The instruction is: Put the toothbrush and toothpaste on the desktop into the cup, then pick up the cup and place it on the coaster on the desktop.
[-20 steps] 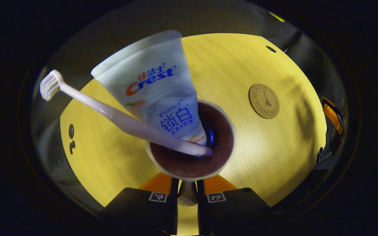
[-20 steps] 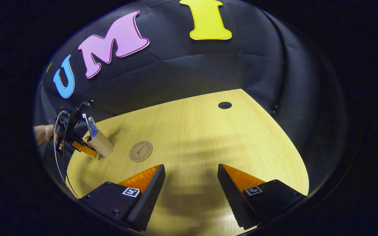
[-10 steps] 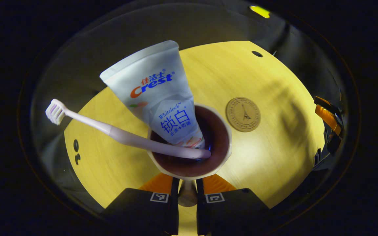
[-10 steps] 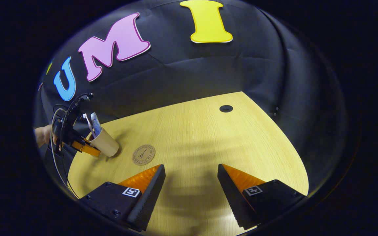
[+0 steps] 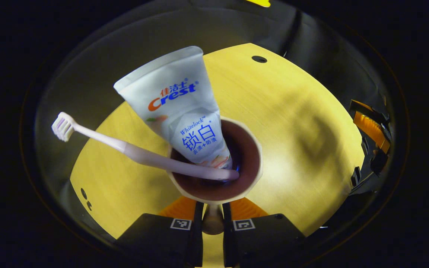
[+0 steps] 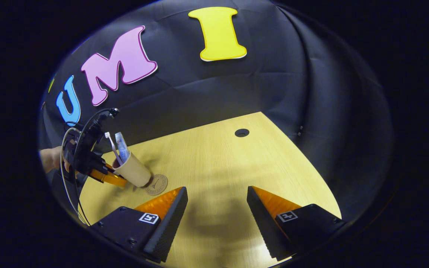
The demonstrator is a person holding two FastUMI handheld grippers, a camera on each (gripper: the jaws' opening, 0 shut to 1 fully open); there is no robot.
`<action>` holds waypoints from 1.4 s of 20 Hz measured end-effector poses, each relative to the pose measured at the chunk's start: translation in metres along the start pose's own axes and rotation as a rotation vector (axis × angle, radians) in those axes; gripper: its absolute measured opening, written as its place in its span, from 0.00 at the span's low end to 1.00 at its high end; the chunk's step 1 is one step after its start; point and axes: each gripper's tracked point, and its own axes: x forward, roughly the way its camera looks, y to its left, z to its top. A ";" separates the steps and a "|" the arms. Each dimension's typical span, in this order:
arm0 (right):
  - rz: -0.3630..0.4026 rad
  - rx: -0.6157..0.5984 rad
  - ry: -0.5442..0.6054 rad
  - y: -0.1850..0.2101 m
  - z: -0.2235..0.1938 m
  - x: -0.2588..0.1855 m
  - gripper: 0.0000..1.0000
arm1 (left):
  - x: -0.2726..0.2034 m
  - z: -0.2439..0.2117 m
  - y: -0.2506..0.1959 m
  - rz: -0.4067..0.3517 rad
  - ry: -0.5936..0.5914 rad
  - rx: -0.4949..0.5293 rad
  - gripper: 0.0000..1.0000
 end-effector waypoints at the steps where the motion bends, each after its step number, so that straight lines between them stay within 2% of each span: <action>1: -0.007 0.000 -0.009 -0.003 0.002 -0.003 0.98 | 0.003 0.005 -0.008 -0.011 0.001 0.009 0.26; 2: -0.014 0.000 -0.012 -0.007 0.002 -0.006 0.98 | 0.006 0.009 -0.017 -0.017 0.003 0.015 0.31; 3: -0.021 -0.001 -0.014 -0.011 0.002 -0.008 0.98 | 0.010 0.014 -0.025 -0.019 0.005 0.021 0.26; 4: -0.028 0.000 -0.015 -0.015 0.001 -0.010 0.98 | 0.015 0.018 -0.032 -0.019 0.006 0.029 0.31; 5: -0.034 0.005 -0.014 -0.018 0.000 -0.013 0.98 | 0.017 0.021 -0.038 -0.018 0.011 0.037 0.26; 7: -0.038 0.020 -0.017 -0.021 0.000 -0.018 0.98 | 0.019 0.021 -0.041 -0.011 0.030 0.049 0.26; 8: -0.042 0.023 -0.023 -0.024 0.002 -0.021 0.91 | 0.019 0.020 -0.042 -0.003 0.040 0.050 0.26; 9: -0.045 0.022 -0.030 -0.026 0.002 -0.023 0.91 | 0.023 0.019 -0.039 0.002 0.045 0.047 0.22; 10: -0.049 0.018 -0.031 -0.028 0.001 -0.025 0.98 | 0.027 0.019 -0.036 0.004 0.048 0.042 0.26; 12: -0.051 0.017 -0.025 -0.031 -0.001 -0.028 0.98 | 0.031 0.019 -0.034 0.009 0.052 0.035 0.27; 13: -0.052 0.022 -0.023 -0.032 -0.002 -0.030 0.98 | 0.028 0.020 -0.034 0.011 0.048 0.035 0.22; 14: -0.052 0.027 -0.023 -0.033 -0.002 -0.031 0.98 | 0.028 0.018 -0.034 0.014 0.051 0.034 0.28; 17: -0.057 0.025 -0.031 -0.035 -0.003 -0.037 0.98 | 0.027 0.019 -0.038 0.023 0.040 0.012 0.30; 18: -0.056 0.023 -0.032 -0.034 -0.004 -0.039 0.98 | 0.026 0.021 -0.036 0.034 0.029 0.006 0.35; 19: -0.056 0.021 -0.031 -0.034 -0.004 -0.041 0.98 | 0.023 0.023 -0.037 0.036 0.012 -0.004 0.33; 20: -0.054 0.020 -0.032 -0.033 -0.005 -0.043 0.98 | 0.021 0.027 -0.036 0.045 -0.010 -0.014 0.37; 21: -0.051 0.019 -0.034 -0.030 -0.005 -0.045 0.98 | 0.018 0.031 -0.036 0.055 -0.035 -0.024 0.52; 22: -0.050 0.016 -0.037 -0.028 -0.004 -0.048 0.91 | 0.015 0.033 -0.037 0.057 -0.061 -0.036 0.66; 24: -0.040 0.009 -0.048 -0.021 -0.001 -0.055 0.91 | 0.000 0.038 -0.036 0.082 -0.139 -0.071 0.95; 25: -0.036 -0.001 -0.053 -0.017 -0.001 -0.058 0.91 | -0.011 0.038 -0.032 0.107 -0.194 -0.089 1.00; 26: -0.034 -0.015 -0.060 -0.013 0.000 -0.063 0.98 | -0.025 0.037 -0.030 0.135 -0.249 -0.120 0.99; 28: -0.025 -0.029 -0.079 -0.003 0.005 -0.075 0.98 | -0.058 0.034 -0.025 0.177 -0.367 -0.205 0.99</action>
